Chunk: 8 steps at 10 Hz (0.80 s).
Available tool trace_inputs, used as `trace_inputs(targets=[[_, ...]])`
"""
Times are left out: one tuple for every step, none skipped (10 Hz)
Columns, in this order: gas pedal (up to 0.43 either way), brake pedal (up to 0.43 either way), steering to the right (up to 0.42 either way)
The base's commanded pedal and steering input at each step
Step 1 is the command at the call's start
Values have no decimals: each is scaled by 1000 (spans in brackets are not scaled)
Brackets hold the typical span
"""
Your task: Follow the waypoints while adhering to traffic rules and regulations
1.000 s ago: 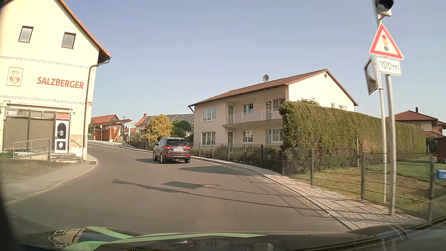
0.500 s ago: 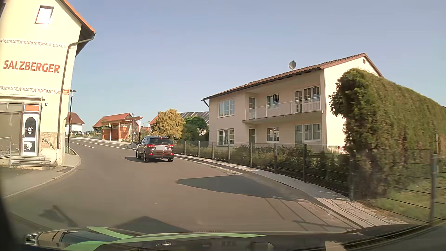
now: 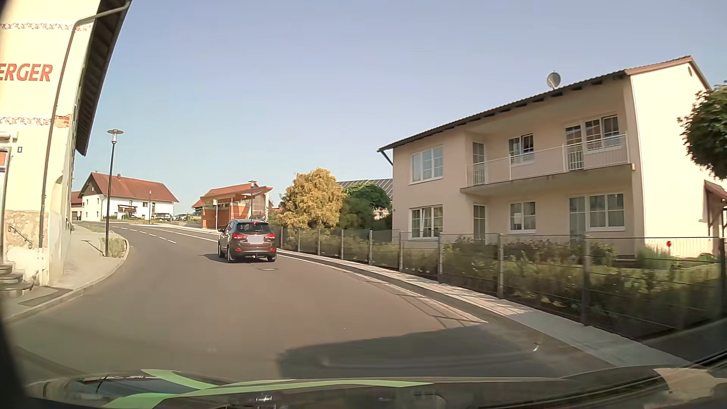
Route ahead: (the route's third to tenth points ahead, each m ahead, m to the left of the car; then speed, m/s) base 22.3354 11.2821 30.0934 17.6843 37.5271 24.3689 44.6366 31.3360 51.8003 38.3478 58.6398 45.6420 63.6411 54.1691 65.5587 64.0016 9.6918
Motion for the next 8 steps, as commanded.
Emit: trace_inputs(targets=[[0, 0, -134], [67, 0, -133], [130, 0, -133], [177, 0, -133], [209, 0, -133], [240, 0, -133], [248, 0, -133], [260, 0, -133]])
